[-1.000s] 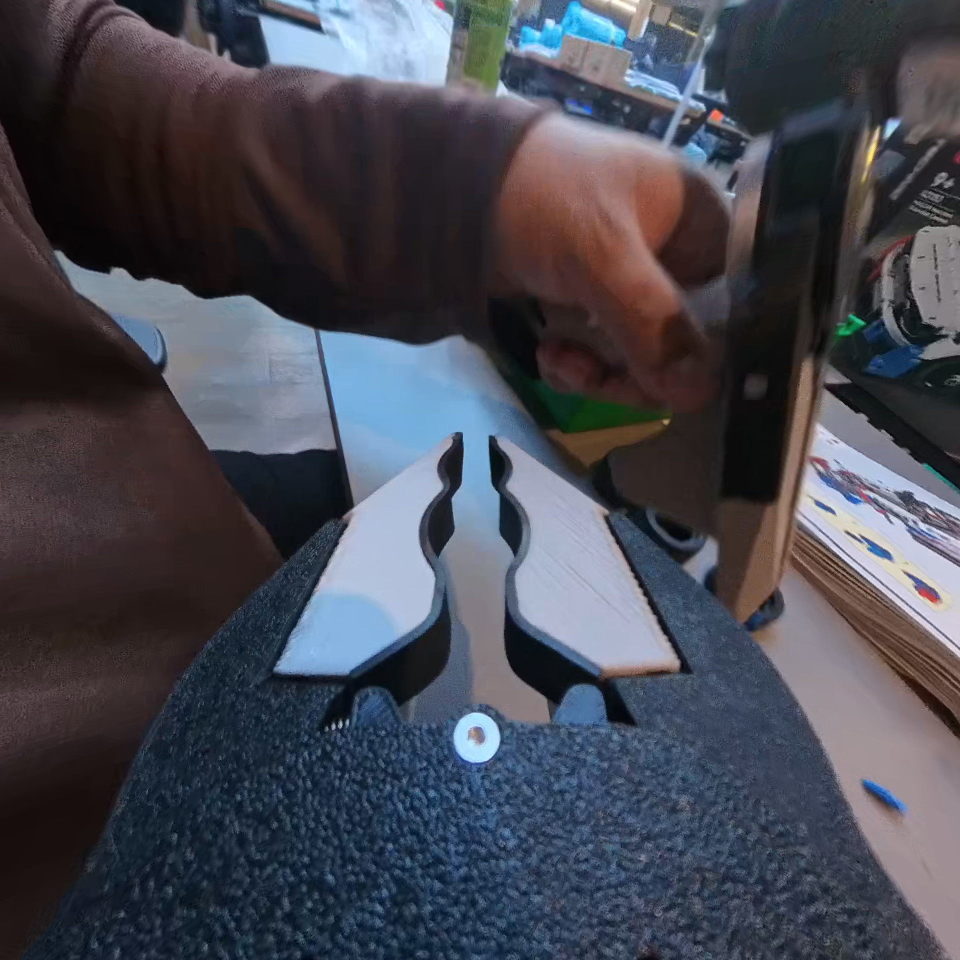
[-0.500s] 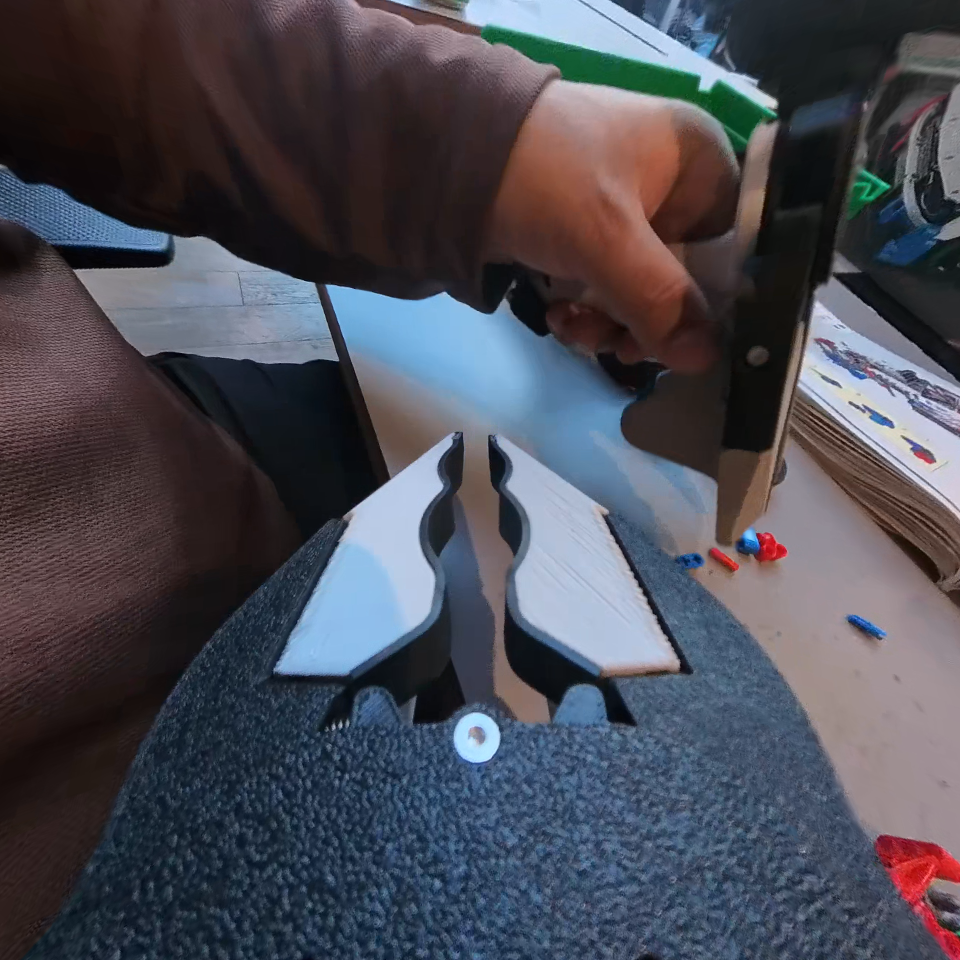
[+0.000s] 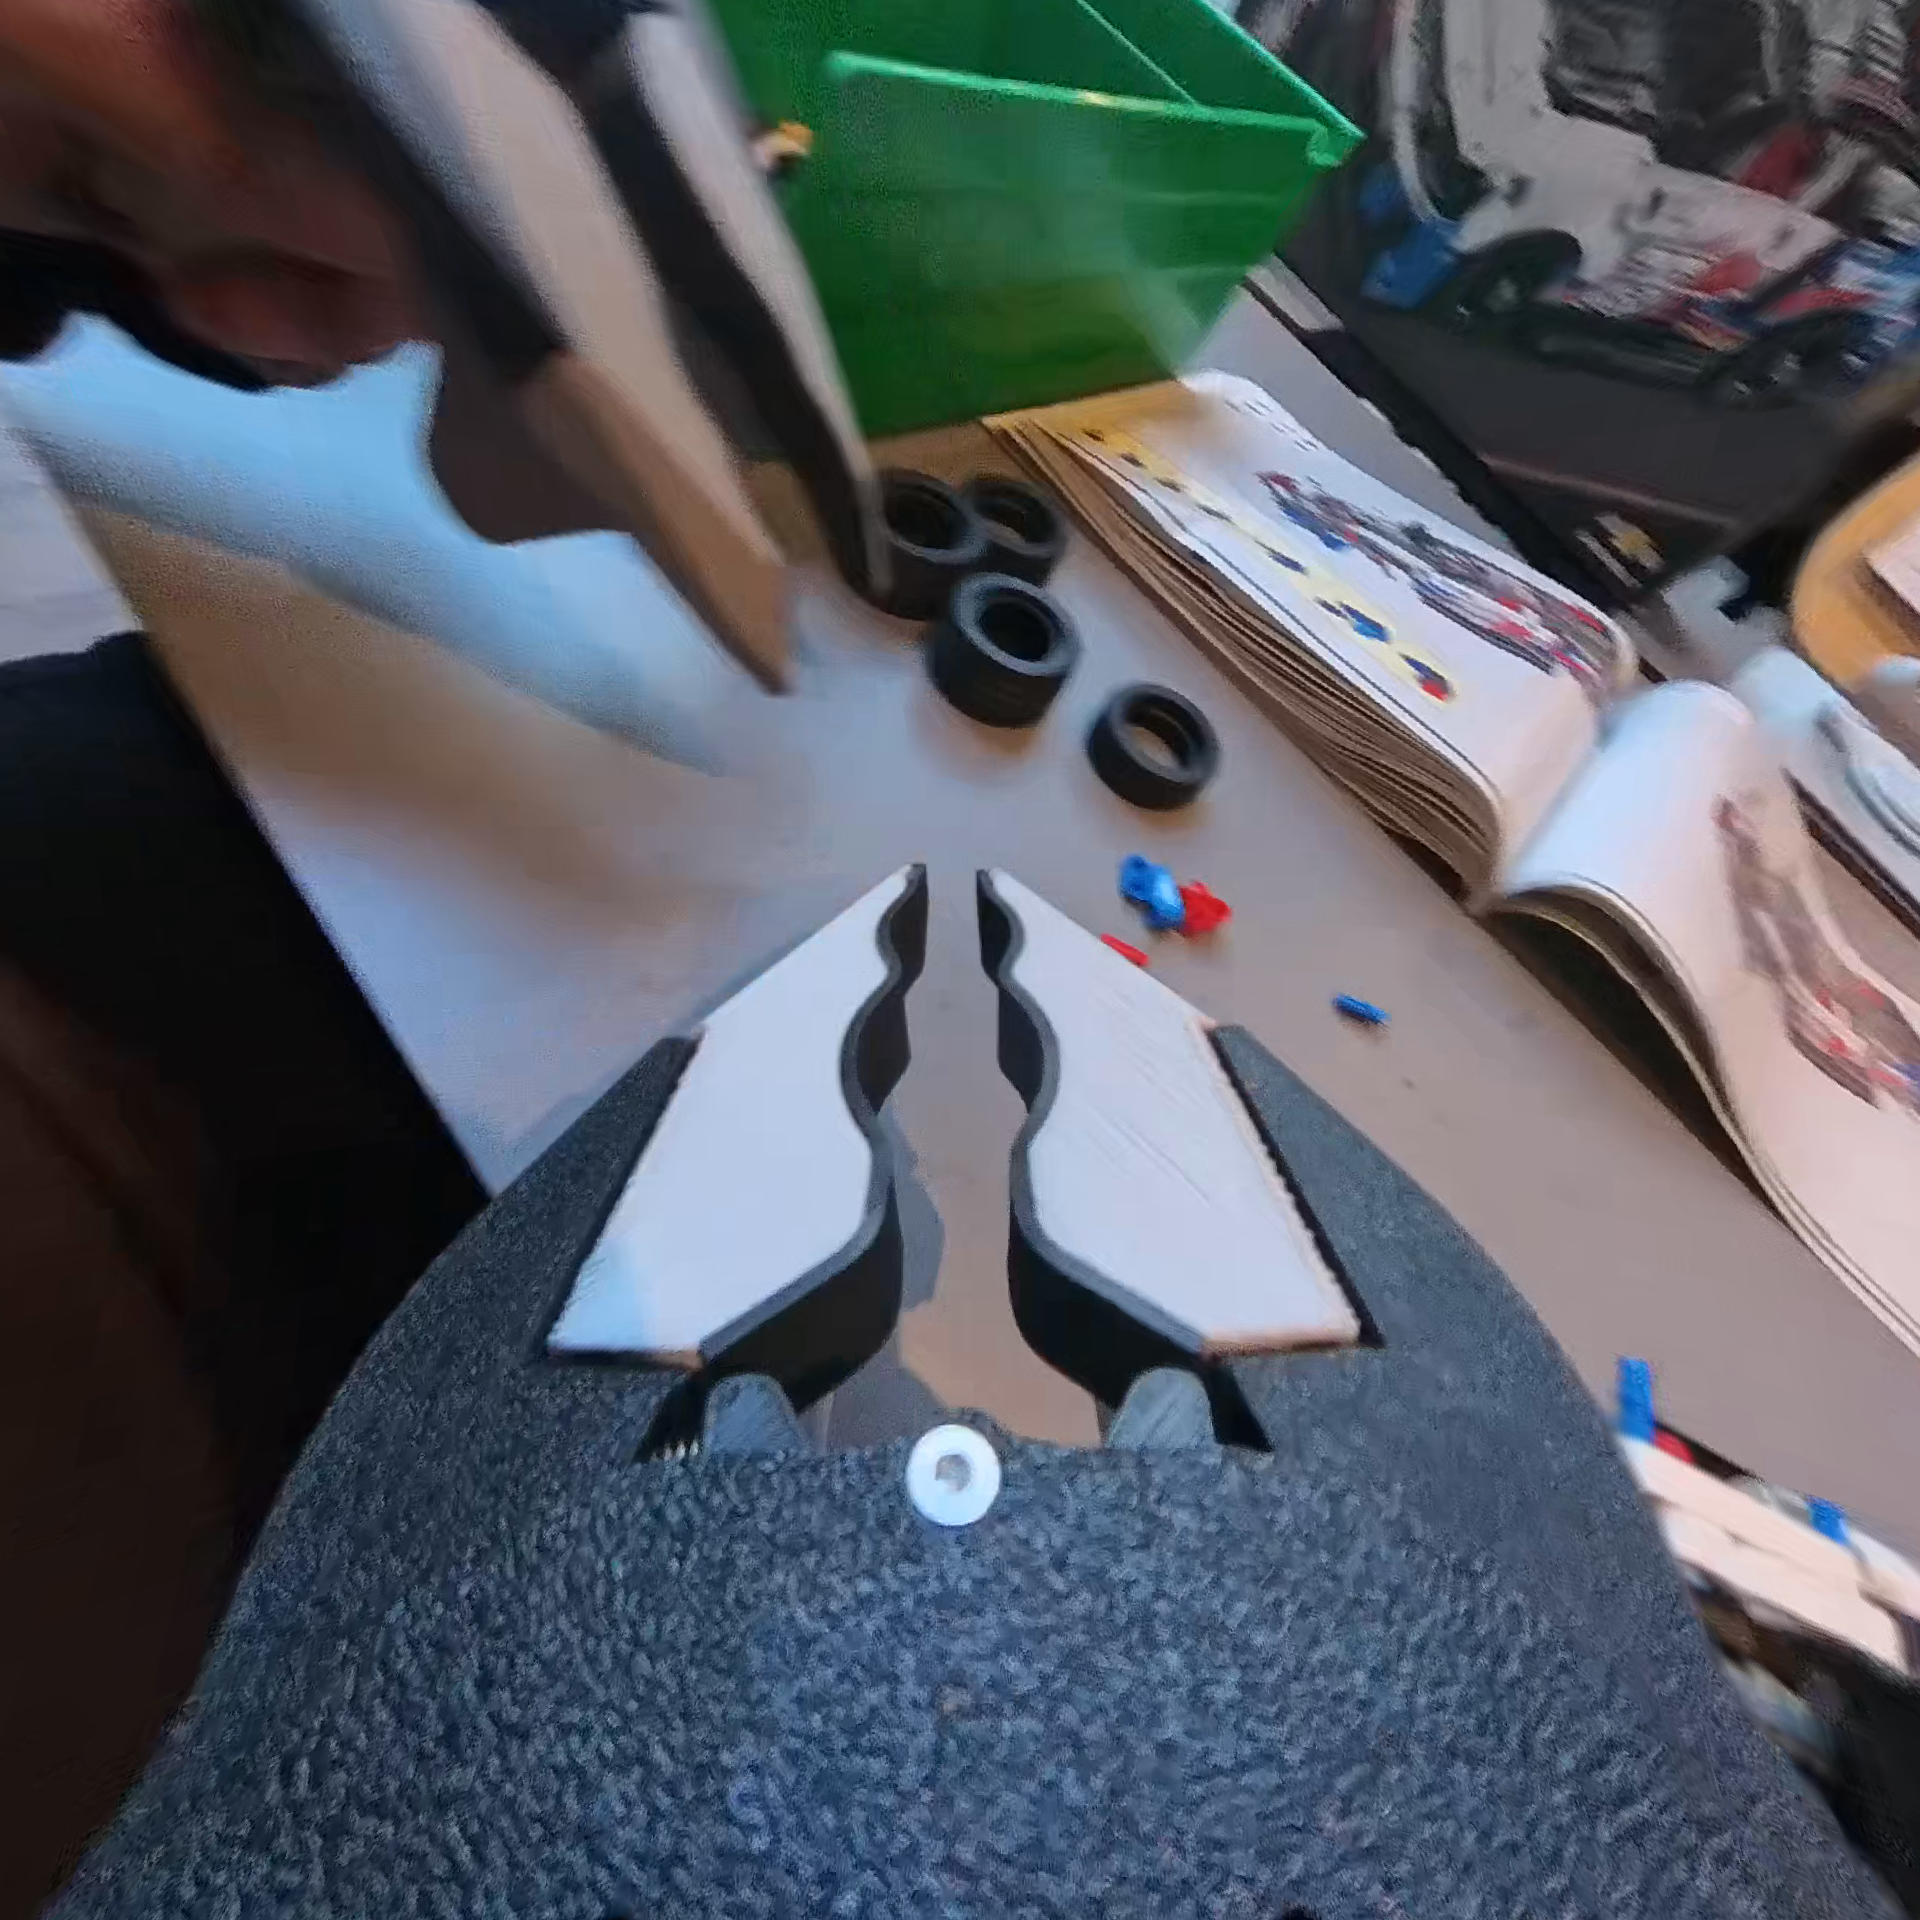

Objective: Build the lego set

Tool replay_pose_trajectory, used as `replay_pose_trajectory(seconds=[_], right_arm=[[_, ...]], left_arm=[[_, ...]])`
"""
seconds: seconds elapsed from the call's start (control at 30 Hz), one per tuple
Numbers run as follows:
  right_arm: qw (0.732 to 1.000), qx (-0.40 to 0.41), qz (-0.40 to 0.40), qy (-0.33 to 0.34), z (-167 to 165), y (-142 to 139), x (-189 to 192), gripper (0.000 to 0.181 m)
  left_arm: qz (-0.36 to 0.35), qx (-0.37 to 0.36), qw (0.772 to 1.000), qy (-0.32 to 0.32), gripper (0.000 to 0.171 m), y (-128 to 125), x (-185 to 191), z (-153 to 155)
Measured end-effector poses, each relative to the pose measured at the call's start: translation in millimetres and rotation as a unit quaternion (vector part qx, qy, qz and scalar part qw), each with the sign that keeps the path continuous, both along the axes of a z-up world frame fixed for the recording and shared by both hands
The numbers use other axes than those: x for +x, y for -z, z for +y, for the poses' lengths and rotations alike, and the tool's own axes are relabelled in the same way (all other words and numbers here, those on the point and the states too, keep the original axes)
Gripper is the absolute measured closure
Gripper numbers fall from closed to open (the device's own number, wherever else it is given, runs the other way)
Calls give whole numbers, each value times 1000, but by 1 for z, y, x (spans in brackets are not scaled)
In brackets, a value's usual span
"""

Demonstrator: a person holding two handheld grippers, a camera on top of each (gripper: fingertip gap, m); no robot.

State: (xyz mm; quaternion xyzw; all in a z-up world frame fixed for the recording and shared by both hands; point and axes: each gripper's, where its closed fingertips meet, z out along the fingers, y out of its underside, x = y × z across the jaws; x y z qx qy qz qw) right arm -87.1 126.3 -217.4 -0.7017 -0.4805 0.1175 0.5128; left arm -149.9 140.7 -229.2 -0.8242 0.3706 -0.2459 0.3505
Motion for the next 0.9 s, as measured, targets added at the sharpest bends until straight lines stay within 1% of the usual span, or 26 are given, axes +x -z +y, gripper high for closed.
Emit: replay_pose_trajectory(seconds=[0.07,0.13,0.23,0.3,0.43,0.5,0.6,0.67,0.7,0.73,0.8,0.9], right_arm=[[999,-17,-15,33,12,5,12,173],[997,-47,-35,59,21,18,23,172],[993,-82,-36,79,27,31,31,172],[992,-89,-33,83,29,32,32,172],[991,-93,-58,81,42,38,28,172],[991,-100,-63,67,44,39,19,172],[990,-91,-90,67,51,43,16,172],[990,-78,-98,70,58,45,15,175],[990,-75,-98,74,62,45,15,174],[990,-71,-95,81,66,43,15,167],[991,-62,-79,94,74,38,15,161],[993,-48,-38,100,76,25,13,159]], left_arm=[[-3,7,1000,6,126,4,-6,-7],[2,29,1000,9,127,8,-13,-8],[19,36,999,4,128,20,-22,-7],[23,38,999,4,128,25,-24,-9],[21,60,998,20,133,21,-20,-11],[24,58,998,30,133,22,-18,-12],[21,50,997,51,133,23,-14,-15],[4,49,997,65,139,20,-11,-16],[-11,53,996,72,145,15,-9,-17],[-28,60,995,75,147,10,-8,-16],[-54,69,993,73,147,2,-9,-13],[-76,77,992,73,147,-5,-9,-8]])
